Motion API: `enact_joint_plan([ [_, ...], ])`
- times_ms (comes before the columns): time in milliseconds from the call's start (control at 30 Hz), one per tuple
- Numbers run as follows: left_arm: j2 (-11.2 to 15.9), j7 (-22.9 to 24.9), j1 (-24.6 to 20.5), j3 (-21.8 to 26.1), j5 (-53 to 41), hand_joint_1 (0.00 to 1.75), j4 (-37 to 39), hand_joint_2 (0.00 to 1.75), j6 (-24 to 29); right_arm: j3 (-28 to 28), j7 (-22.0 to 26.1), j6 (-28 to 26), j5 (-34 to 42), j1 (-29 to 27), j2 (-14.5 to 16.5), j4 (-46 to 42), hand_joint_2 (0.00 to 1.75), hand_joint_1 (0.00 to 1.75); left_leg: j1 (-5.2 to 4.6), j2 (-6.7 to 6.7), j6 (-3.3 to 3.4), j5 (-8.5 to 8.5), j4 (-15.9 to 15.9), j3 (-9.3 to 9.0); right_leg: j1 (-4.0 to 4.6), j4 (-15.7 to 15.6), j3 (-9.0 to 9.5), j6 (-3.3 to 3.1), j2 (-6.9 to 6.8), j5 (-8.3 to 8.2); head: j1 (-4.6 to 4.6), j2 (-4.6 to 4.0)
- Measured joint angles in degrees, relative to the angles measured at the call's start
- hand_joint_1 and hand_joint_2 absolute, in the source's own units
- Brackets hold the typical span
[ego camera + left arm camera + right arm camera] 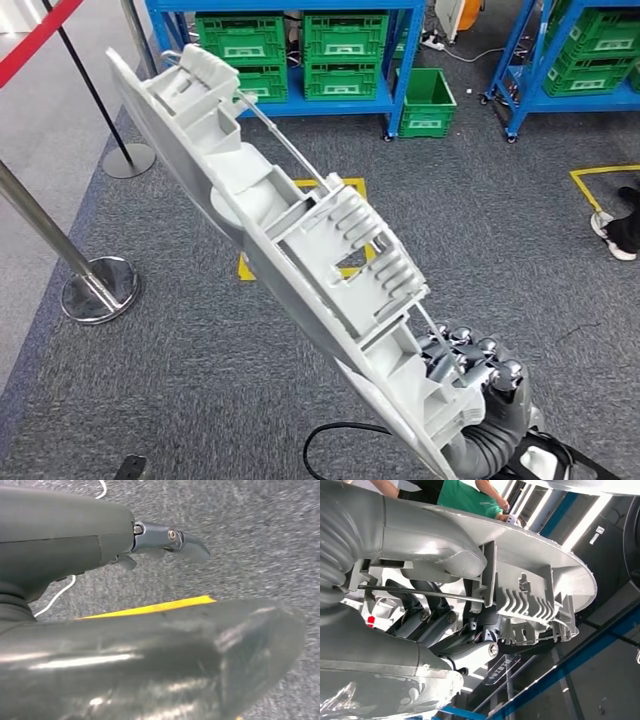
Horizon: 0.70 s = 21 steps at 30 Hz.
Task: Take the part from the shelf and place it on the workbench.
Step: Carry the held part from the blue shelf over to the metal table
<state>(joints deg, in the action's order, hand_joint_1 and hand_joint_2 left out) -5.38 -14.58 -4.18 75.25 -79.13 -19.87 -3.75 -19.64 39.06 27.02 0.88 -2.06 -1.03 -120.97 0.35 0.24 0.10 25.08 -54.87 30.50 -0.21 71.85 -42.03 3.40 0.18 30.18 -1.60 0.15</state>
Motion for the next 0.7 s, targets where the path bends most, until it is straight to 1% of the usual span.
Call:
enact_joint_plan([
  [33, 0.0, 0.0, 0.0, 0.0, 0.0, 0.0, 0.0, 0.0, 0.1, 0.1, 0.0, 0.0, 0.0, 0.0, 0.0, 0.0, 1.75, 1.75, -0.05, 0.0, -0.01, -0.55, 0.0, 0.78, 0.01, 2.7, -0.16, 0.01, 0.0, 0.4, -0.01, 0.0],
  [67, 0.0, 0.0, 0.0, 0.0, -0.1, 0.0, 0.0, 0.0, 0.1, 0.1, 0.1, 0.0, 0.0, 0.0, 0.0, 0.0, 1.75, 1.75, -0.1, 0.02, -0.06, -1.08, -0.1, 1.55, 0.02, 3.5, 0.53, -0.06, 0.0, -0.62, -0.02, 0.0],
  [100, 0.0, 0.0, 0.0, 0.0, -0.1, 0.0, 0.0, 0.0, 0.2, 0.2, 0.1, 0.0, 0.0, 0.0, 0.0, 0.0, 1.75, 1.75, -0.13, 0.15, -0.14, -1.62, -0.1, 2.25, 0.03, 2.3, 2.21, -0.18, -0.06, -2.38, -0.01, 0.0],
  [133, 0.0, 0.0, 0.0, 0.0, -0.1, 0.0, 0.1, 0.0, 0.2, 0.3, 0.2, 0.1, 0.1, 0.0, 0.0, 0.0, 1.75, 1.75, -0.15, 0.3, -0.25, -2.1, -0.2, 2.83, 0.06, -0.7, 4.78, -0.33, -0.39, -4.02, -0.02, 0.0],
  [167, 0.1, 0.0, 0.1, 0.0, -0.1, 0.0, 0.1, 0.0, 0.2, 0.3, 0.2, 0.2, 0.2, 0.1, 0.0, 0.0, 1.75, 1.75, -0.23, 0.47, -0.43, -2.51, -0.3, 3.27, 0.21, -5.0, 7.93, -0.44, -1.18, -4.42, -0.05, 0.0],
  [200, 0.1, 0.0, 0.1, 0.0, -0.1, 0.0, 0.1, 0.0, 0.2, 0.4, 0.3, 0.4, 0.4, 0.2, 0.0, 0.0, 1.75, 1.75, -0.32, 0.68, -0.67, -2.83, -0.4, 3.54, 0.39, -9.2, 10.82, -0.74, -1.95, -3.84, -0.05, 0.0],
  [233, 0.1, 0.0, 0.2, 0.0, -0.1, 0.0, 0.1, 0.0, 0.3, 0.5, 0.3, 0.6, 0.7, 0.4, 0.0, -0.1, 1.75, 1.75, -0.4, 0.91, -0.95, -3.11, -0.5, 3.67, 0.58, -12.5, 12.73, -1.09, -2.54, -2.88, -0.07, 0.0],
  [267, 0.2, 0.0, 0.3, 0.0, -0.1, 0.0, 0.2, 0.0, 0.3, 0.6, 0.4, 0.9, 0.9, 0.5, 0.0, -0.2, 1.75, 1.75, -0.45, 1.25, -1.27, -3.39, -0.6, 3.72, 0.79, -14.5, 13.64, -1.5, -2.72, -1.97, -0.07, 0.0],
  [300, 0.2, 0.0, 0.3, 0.0, -0.1, 0.0, 0.2, 0.0, 0.4, 0.9, 0.5, 1.1, 1.1, 0.6, 0.1, -0.3, 1.75, 1.75, -0.42, 1.69, -1.58, -3.65, -0.5, 3.74, 0.87, -15.1, 13.61, -2.05, -2.33, -1.9, -0.06, 0.0],
  [333, 0.3, 0.0, 0.2, 0.0, -0.2, 0.0, 0.2, 0.0, 0.4, 1.2, 0.6, 1.3, 1.2, 0.7, 0.2, -0.5, 1.75, 1.75, -0.34, 1.9, -1.92, -3.66, -0.6, 3.82, 0.83, -15.1, 13.3, -2.48, -1.88, -2.25, -0.09, 0.0],
  [367, 0.4, 0.0, 0.2, 0.0, -0.2, 0.0, 0.2, 0.0, 0.4, 1.5, 0.6, 1.5, 1.3, 0.7, 0.4, -0.7, 1.75, 1.75, -0.28, 1.8, -2.29, -2.99, -1.1, 4.1, 0.78, -15.1, 13.06, -2.93, -1.43, -2.66, -0.01, 0.0],
  [400, 0.4, 0.0, 0.2, 0.0, -0.2, 0.0, 0.3, 0.0, 0.5, 1.7, 0.7, 1.7, 1.4, 0.8, 0.6, -0.9, 1.75, 1.75, -0.23, 1.47, -2.62, -1.54, -2.7, 4.76, 0.68, -15.2, 12.78, -3.33, -1.04, -3.13, 0.09, 0.0],
  [433, 0.5, 0.0, 0.2, 0.0, -0.2, 0.0, 0.3, 0.0, 0.5, 2.0, 0.7, 1.8, 1.5, 0.9, 0.8, -1.1, 1.75, 1.75, -0.18, 1.0, -2.91, 0.63, -5.5, 5.93, 0.62, -15.2, 12.44, -3.63, -0.65, -3.57, 0.2, 0.0],
  [467, 0.5, 0.0, 0.2, 0.0, -0.2, 0.0, 0.4, 0.0, 0.5, 2.3, 0.7, 1.9, 1.5, 1.0, 1.0, -1.3, 1.75, 1.75, -0.17, 0.67, -3.09, 3.08, -9.4, 7.46, 0.64, -15.2, 11.97, -3.82, -0.19, -3.95, 0.34, 0.0],
  [500, 0.6, 0.0, 0.2, 0.0, -0.2, 0.0, 0.4, 0.0, 0.6, 2.6, 0.7, 2.0, 1.6, 1.0, 1.2, -1.4, 1.75, 1.75, -0.15, 0.5, -3.18, 5.06, -13.5, 8.98, 0.67, -15.1, 11.52, -3.89, 0.27, -4.3, 0.37, 0.0],
  [533, 0.7, 0.0, 0.2, 0.0, -0.2, 0.0, 0.4, 0.0, 0.6, 3.0, 0.7, 2.1, 1.6, 1.0, 1.3, -1.5, 1.75, 1.75, -0.16, 0.41, -3.2, 6.09, -16.4, 9.97, 0.69, -15.1, 11.15, -3.88, 0.79, -4.58, 0.38, 0.0],
  [567, 0.8, 0.0, 0.2, 0.0, -0.1, 0.0, 0.4, 0.0, 0.6, 3.4, 0.7, 2.2, 1.7, 0.9, 1.4, -1.5, 1.75, 1.75, -0.16, 0.36, -3.14, 5.89, -17.4, 9.99, 0.7, -15.1, 10.87, -3.82, 1.33, -4.81, 0.38, 0.0],
  [600, 0.8, 0.0, 0.2, 0.0, -0.1, 0.0, 0.4, 0.0, 0.6, 3.8, 0.7, 2.4, 1.7, 0.9, 1.6, -1.7, 1.75, 1.75, -0.15, 0.27, -3.03, 4.63, -16.0, 8.9, 0.7, -15.1, 10.69, -3.72, 1.87, -4.99, 0.37, 0.0],
  [633, 0.9, 0.0, 0.2, 0.0, -0.1, 0.0, 0.4, 0.0, 0.6, 4.3, 0.7, 2.5, 1.8, 0.9, 1.7, -1.9, 1.75, 1.75, -0.14, -0.06, -2.87, 2.77, -12.7, 6.84, 0.69, -15.1, 10.61, -3.61, 2.39, -5.11, 0.38, 0.0],
  [667, 1.0, 0.0, 0.2, 0.0, -0.1, 0.0, 0.4, 0.0, 0.6, 4.8, 0.7, 2.7, 1.9, 0.9, 1.9, -2.1, 1.75, 1.75, -0.1, -0.99, -2.67, 1.09, -8.6, 4.37, 0.7, -15.1, 10.49, -3.47, 2.87, -5.21, 0.38, 0.0],
  [700, 1.1, 0.0, 0.2, 0.0, -0.1, 0.0, 0.4, 0.0, 0.6, 5.3, 0.7, 2.7, 2.0, 0.9, 2.0, -2.4, 1.75, 1.75, 0.01, -1.97, -2.46, 0.02, -4.9, 2.21, 0.76, -15.0, 10.31, -3.3, 3.34, -5.31, 0.35, 0.0],
])
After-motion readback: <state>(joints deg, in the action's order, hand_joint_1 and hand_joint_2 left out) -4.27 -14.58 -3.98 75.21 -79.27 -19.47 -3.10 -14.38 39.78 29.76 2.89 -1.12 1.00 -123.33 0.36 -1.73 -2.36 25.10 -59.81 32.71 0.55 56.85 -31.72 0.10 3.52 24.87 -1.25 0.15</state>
